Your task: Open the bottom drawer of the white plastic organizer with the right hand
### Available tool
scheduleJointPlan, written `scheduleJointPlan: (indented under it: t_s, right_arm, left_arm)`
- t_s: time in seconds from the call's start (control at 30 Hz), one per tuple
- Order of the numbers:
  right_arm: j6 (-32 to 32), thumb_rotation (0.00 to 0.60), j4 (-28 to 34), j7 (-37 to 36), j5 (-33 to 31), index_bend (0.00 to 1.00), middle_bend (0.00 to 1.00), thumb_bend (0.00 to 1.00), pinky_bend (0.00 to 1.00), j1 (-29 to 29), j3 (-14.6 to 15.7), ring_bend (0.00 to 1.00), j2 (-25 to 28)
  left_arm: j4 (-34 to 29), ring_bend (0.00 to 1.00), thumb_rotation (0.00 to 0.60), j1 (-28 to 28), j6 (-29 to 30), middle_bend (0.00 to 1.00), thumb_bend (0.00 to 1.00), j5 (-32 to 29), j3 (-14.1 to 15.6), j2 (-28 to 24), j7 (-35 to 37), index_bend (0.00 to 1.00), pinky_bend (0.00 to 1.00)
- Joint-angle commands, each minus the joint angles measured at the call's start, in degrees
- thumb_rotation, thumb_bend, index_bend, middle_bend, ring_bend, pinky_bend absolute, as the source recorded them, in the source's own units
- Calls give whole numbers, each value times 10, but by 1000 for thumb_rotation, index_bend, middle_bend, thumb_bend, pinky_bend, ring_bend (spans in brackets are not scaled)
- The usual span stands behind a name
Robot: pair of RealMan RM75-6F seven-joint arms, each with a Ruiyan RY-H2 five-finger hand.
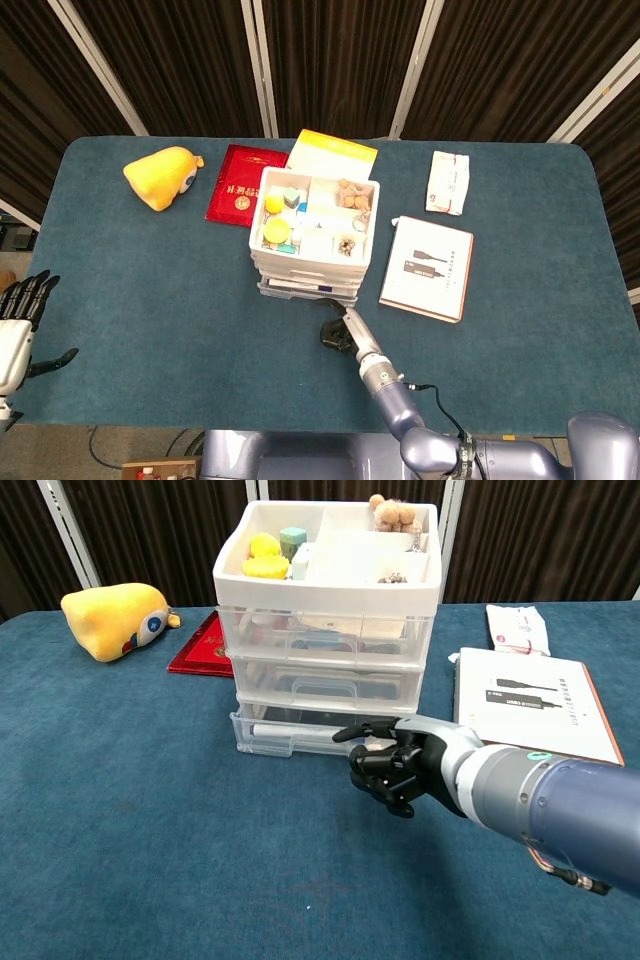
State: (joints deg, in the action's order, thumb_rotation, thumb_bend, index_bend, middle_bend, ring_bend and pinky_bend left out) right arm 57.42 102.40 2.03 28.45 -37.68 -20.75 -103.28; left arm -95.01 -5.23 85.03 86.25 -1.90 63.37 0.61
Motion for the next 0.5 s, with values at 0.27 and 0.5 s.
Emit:
scheduleJointPlan:
  t_s: [0.27,0.5]
  right_arm:
    - [-9,600,16,-13,2,91,807,769,861,-3,-13,804,1]
    - [-2,600,29,-10,3,92,807,769,861,-7,-12,804,1]
  left_arm:
    - [-2,0,600,-1,-5,0,54,-4,0,-2,5,8,26]
    - [-3,0,600,-1,-5,0,54,-4,0,-2,5,8,26]
